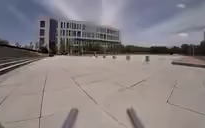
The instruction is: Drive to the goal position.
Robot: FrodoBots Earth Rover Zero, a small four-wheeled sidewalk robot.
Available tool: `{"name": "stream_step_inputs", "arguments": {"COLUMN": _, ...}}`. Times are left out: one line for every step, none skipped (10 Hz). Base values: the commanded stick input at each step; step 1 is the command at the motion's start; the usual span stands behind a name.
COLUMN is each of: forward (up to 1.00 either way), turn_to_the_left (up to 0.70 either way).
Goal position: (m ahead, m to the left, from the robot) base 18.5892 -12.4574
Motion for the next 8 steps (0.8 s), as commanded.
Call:
{"name": "stream_step_inputs", "arguments": {"forward": 0.5, "turn_to_the_left": 0.0}}
{"name": "stream_step_inputs", "arguments": {"forward": 0.5, "turn_to_the_left": -0.43}}
{"name": "stream_step_inputs", "arguments": {"forward": 0.5, "turn_to_the_left": -0.5}}
{"name": "stream_step_inputs", "arguments": {"forward": 0.5, "turn_to_the_left": -0.5}}
{"name": "stream_step_inputs", "arguments": {"forward": 0.5, "turn_to_the_left": -0.5}}
{"name": "stream_step_inputs", "arguments": {"forward": 0.5, "turn_to_the_left": -0.49}}
{"name": "stream_step_inputs", "arguments": {"forward": 0.5, "turn_to_the_left": -0.46}}
{"name": "stream_step_inputs", "arguments": {"forward": 0.5, "turn_to_the_left": -0.44}}
